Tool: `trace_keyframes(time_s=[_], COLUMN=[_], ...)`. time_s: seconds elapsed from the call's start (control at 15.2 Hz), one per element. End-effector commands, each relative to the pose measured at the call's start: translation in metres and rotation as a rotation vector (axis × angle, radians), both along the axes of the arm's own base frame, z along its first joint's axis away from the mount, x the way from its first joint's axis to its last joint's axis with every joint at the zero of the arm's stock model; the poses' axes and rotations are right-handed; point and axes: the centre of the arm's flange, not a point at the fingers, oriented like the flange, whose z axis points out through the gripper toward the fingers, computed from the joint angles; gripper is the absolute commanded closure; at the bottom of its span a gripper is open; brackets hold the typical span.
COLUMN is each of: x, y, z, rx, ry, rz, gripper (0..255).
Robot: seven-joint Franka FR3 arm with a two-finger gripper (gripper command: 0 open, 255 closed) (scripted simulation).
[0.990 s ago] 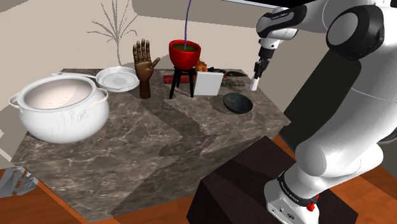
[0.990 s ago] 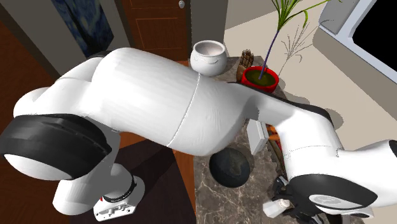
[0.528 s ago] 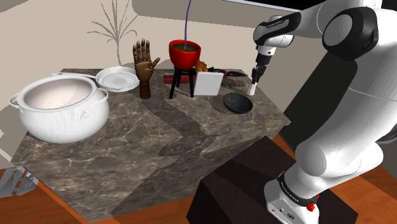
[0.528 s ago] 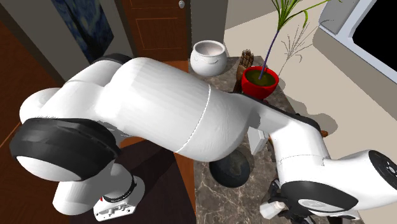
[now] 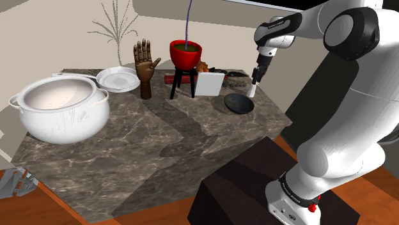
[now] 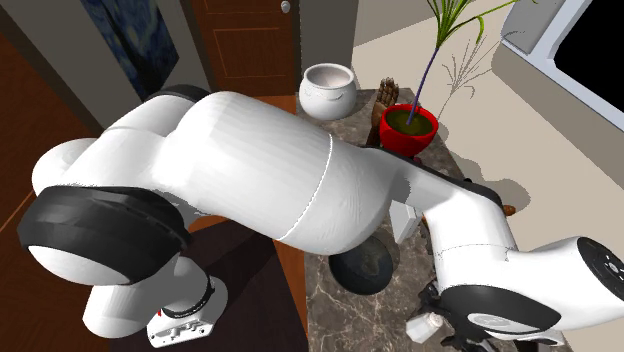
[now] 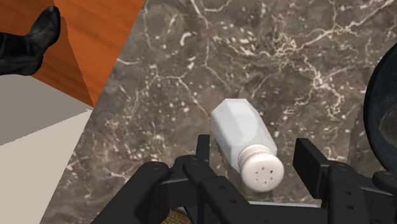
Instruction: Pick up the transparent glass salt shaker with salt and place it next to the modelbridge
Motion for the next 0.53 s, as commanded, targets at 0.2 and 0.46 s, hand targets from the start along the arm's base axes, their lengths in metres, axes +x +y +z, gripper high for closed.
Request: trace_keyframes(time_s=[0.2, 0.46], x=[0.0, 0.005], y=[0.0, -0.002], z=[0.0, 0.039], rx=[0.0, 0.0], ry=[0.0, 0.0], rz=[0.0, 0.0], gripper=[0, 0])
